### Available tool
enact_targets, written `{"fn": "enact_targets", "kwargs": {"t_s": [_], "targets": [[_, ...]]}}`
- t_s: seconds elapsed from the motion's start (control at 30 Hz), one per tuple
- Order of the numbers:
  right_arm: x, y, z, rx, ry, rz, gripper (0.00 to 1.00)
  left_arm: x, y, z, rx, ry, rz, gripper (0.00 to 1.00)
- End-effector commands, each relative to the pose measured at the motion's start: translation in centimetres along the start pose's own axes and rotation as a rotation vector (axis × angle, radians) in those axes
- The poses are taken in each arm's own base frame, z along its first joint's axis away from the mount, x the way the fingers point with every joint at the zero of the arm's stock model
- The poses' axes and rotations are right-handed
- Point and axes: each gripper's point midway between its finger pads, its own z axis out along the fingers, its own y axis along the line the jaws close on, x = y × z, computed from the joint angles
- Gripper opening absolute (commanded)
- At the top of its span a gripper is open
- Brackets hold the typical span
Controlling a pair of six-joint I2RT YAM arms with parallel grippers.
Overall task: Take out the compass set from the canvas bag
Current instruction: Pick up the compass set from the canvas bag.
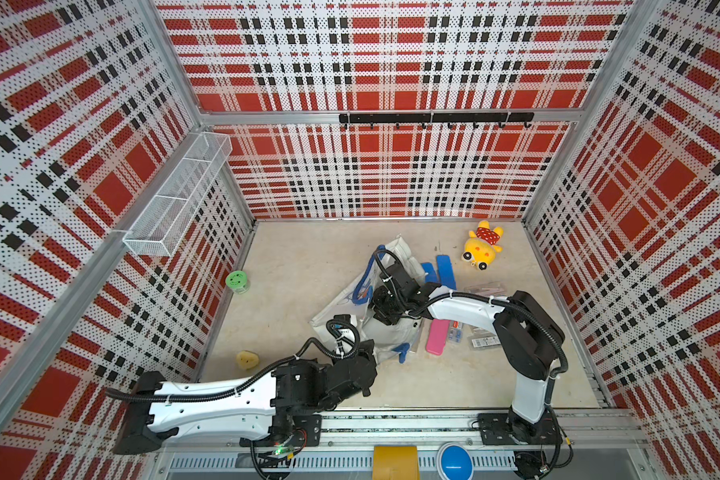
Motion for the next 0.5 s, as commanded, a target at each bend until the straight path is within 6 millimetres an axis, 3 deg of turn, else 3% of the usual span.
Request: {"fn": "enact_targets", "kwargs": {"t_s": [0.0, 0.23, 0.47], "targets": [[-1.5, 0.8, 1.5, -0.03, -0.026, 0.02, 0.58, -0.2, -1.2, -0.7, 0.051, -0.032, 0.014, 0.0], [-2.9, -2.3, 3.3, 0.013, -0.052, 0.083, 0.68, 1.0, -1.5, -1.6, 0.083, -0.031, 0.03, 0.0], [-5.0, -1.3, 4.0, -0.065, -0.085, 0.058, 0.67, 1.8, -1.0, -2.4, 0.101, -0.018, 0.011, 0.0]]}}
